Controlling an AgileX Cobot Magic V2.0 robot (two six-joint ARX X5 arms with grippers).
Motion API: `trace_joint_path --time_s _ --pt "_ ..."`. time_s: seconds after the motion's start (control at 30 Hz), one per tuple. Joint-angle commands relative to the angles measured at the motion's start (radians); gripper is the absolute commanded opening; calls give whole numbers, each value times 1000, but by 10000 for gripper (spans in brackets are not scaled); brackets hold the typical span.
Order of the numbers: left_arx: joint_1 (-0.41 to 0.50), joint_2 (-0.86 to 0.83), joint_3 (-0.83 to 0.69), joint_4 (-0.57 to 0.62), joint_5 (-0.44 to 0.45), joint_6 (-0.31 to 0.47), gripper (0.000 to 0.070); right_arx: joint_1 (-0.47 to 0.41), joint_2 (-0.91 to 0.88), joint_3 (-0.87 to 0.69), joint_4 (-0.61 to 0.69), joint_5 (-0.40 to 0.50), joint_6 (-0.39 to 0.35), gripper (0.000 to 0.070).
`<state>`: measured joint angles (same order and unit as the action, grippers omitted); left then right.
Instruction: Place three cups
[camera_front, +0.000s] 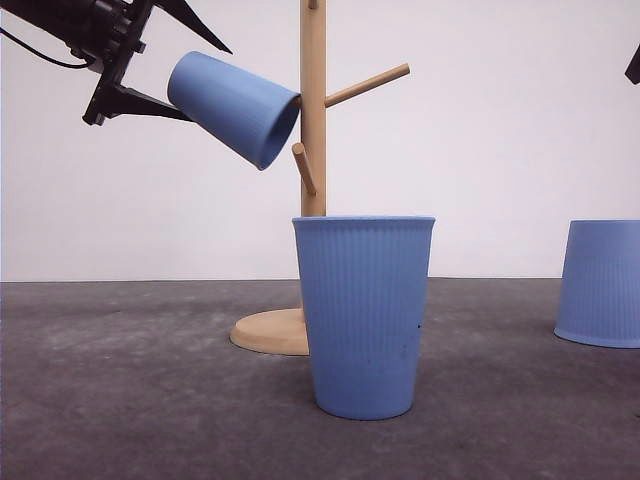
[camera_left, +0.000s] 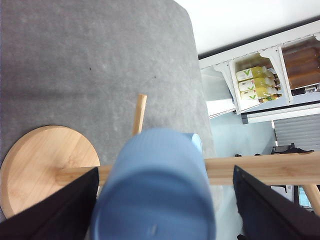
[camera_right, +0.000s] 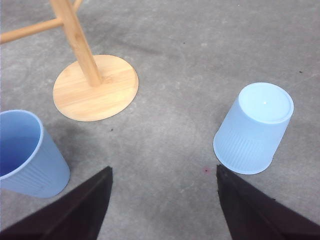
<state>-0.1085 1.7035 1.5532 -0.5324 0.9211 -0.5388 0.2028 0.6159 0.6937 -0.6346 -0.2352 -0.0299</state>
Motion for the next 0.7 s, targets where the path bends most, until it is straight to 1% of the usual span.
trace_joint_path --time_s 0.0,0.1,0.27,0.47,0.67 --pt "-3 15 23 8 22 6 527 5 3 15 14 0 -4 424" --pt "-3 15 23 8 38 7 570 5 3 15 14 0 -4 424" --pt "-2 15 23 8 38 16 600 5 3 15 13 0 -4 424" --pt "20 15 23 5 38 30 601 5 3 15 13 0 -4 424" --pt "84 3 23 1 49 44 600 5 3 15 14 0 -4 424"
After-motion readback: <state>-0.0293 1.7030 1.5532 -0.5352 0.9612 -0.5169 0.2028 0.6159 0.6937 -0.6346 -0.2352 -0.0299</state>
